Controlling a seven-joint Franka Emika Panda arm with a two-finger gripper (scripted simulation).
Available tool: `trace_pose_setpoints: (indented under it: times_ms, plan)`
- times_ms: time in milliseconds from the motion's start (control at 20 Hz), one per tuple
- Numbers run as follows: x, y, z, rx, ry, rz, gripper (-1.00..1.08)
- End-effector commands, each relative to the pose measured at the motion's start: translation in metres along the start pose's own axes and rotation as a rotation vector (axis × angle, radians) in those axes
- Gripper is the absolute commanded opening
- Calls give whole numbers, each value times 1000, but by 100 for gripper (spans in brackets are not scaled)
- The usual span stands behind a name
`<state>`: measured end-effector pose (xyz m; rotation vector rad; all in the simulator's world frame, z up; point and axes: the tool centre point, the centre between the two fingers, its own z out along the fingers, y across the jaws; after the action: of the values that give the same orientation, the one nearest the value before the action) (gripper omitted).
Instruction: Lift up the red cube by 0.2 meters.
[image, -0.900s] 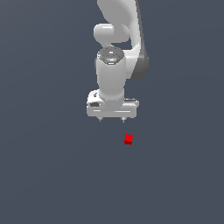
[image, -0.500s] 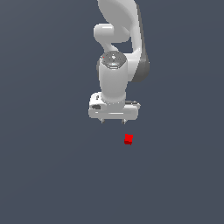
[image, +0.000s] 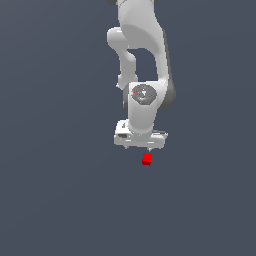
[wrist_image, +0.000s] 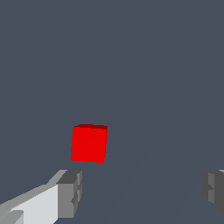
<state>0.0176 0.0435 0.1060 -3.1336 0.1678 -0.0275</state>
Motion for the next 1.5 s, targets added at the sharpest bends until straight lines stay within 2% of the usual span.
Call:
trace_pose_setpoints:
  times_ms: [0,400,800,850,1450]
  plan:
    - [0,-13,23,-2,-5,20,100]
    - [4,-40,72,-5,-14,63,100]
    - [6,-48,87,-5,-17,76,100]
    - [6,-48,87,-5,-17,76,-100]
    - [6,-48,85,-5,-17,76,-100]
